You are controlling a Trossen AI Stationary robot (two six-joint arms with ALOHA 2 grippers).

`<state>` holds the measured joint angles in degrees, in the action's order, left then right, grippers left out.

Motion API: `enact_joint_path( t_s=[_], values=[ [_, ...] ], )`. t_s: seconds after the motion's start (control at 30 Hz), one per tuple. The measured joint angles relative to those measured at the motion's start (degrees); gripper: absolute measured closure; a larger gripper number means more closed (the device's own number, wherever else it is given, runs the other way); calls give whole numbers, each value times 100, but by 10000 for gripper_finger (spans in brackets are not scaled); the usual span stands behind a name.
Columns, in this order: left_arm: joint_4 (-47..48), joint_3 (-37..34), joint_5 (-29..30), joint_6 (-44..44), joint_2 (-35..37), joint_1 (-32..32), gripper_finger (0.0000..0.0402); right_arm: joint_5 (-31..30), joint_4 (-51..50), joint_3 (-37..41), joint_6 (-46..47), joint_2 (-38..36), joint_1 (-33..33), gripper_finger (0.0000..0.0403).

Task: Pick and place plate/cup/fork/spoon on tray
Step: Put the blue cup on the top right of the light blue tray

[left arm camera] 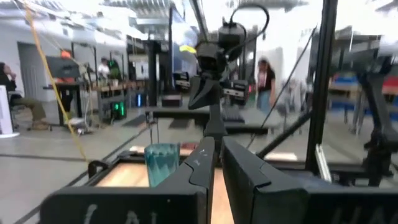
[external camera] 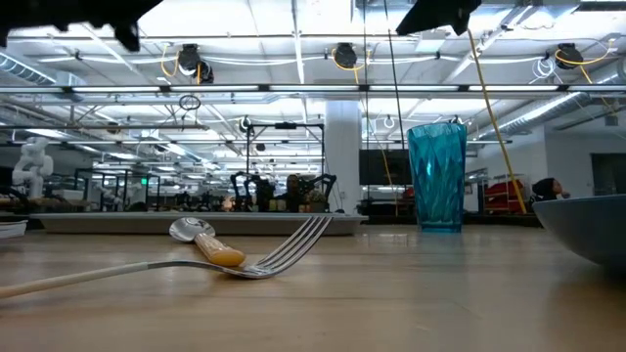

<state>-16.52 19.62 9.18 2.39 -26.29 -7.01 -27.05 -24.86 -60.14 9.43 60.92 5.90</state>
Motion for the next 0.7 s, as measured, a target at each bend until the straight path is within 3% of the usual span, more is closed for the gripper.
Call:
enact_joint_path(
  t_s=[0.3,0.5,0.7],
  values=[
    [1136,1648,-8,395,-1701,0,369,477,-450,0,380,312,-178,367],
    [1416,1755,-13,169,-2328,-5,369,512,-459,-47,253,541,-199,318],
    [1499,1755,-9,-394,-2622,-172,369,1068,-904,-594,204,555,-408,269]
  ],
)
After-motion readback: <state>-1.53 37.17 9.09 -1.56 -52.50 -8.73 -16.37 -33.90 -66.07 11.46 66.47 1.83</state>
